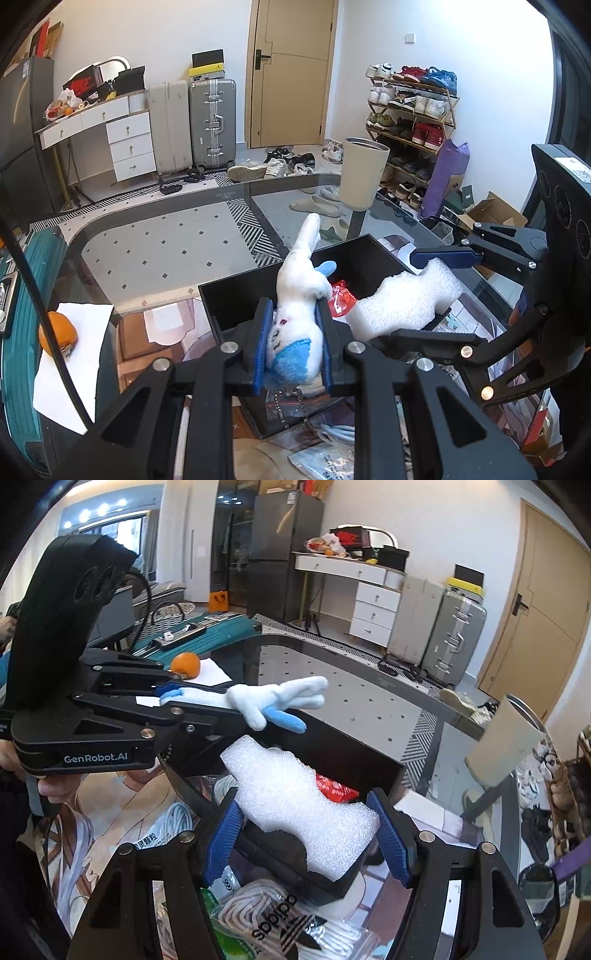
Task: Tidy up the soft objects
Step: 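Carry the foam sheet and plush bunny over the black box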
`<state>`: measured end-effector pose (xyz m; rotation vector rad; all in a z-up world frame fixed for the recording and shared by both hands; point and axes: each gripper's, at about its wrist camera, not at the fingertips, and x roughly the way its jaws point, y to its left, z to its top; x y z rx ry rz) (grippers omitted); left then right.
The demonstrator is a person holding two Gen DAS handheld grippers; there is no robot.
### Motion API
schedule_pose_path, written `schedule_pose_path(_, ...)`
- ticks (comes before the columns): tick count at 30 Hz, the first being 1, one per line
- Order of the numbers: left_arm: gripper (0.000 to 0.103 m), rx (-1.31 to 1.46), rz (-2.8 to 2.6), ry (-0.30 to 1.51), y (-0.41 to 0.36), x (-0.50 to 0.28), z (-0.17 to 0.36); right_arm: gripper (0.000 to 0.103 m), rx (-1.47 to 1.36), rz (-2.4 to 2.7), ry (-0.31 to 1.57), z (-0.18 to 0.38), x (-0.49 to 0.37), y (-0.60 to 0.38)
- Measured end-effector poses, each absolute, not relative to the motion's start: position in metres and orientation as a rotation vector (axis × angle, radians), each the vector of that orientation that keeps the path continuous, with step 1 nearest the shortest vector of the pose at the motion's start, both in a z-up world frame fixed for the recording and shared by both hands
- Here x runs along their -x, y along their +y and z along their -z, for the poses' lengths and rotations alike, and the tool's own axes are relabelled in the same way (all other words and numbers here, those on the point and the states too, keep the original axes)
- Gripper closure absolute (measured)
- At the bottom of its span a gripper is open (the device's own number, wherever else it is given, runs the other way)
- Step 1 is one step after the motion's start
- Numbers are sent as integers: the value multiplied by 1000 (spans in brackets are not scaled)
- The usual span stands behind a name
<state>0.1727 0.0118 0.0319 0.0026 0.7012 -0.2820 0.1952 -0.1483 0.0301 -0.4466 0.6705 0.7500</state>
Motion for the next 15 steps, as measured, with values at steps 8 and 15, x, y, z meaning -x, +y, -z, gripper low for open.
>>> schedule_pose_path(8,83,-7,286,705,15,-176,-30,34,488,-787,668,-22,-204,-139)
schedule_pose_path(15,83,-15,305,698,14,-180,-28,19,480,-765,652,-22,-203,-148)
